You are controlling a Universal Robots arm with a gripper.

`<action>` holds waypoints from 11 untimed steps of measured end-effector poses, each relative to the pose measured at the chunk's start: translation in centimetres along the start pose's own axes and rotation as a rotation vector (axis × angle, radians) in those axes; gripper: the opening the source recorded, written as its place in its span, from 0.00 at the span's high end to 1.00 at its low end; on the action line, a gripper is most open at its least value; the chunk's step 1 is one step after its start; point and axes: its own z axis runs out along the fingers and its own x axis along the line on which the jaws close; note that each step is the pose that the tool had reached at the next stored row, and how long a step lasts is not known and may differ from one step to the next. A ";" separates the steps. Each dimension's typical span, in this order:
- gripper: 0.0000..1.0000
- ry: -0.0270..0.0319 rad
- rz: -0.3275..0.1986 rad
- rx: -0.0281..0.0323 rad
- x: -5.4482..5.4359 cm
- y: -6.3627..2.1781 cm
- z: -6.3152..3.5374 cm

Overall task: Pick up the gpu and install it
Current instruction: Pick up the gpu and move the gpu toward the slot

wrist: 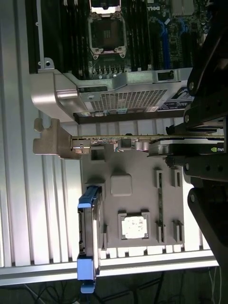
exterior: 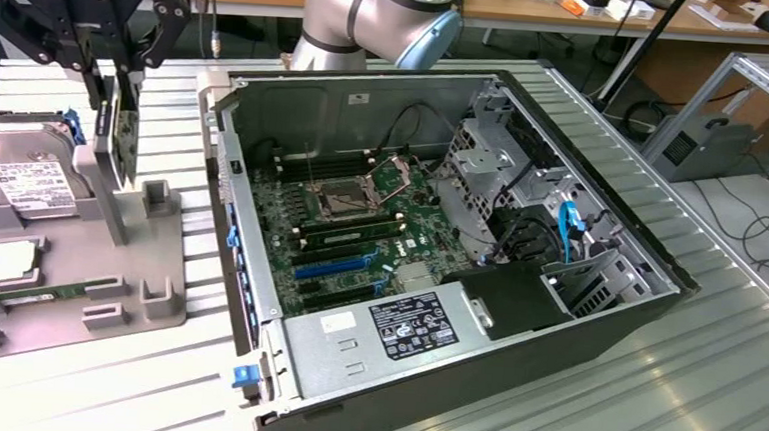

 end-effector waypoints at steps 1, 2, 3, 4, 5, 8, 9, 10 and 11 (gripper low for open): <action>0.73 0.0001 0.000 -0.0003 0.0 0.00 -0.06; 0.73 0.0001 0.000 -0.0006 0.0 0.00 -0.11; 0.73 0.0001 0.000 -0.0007 0.0 0.01 -0.14; 0.73 0.0001 0.000 -0.0009 0.0 0.01 -0.19; 0.73 0.0001 0.000 -0.0012 0.0 0.01 -0.22; 0.73 0.0002 0.000 -0.0021 0.0 0.02 -0.46; 0.73 0.0002 0.000 -0.0025 0.0 0.03 -0.54; 0.73 0.0002 0.000 -0.0027 0.0 0.03 -0.61; 0.73 0.0003 0.000 -0.0029 0.0 0.03 -0.70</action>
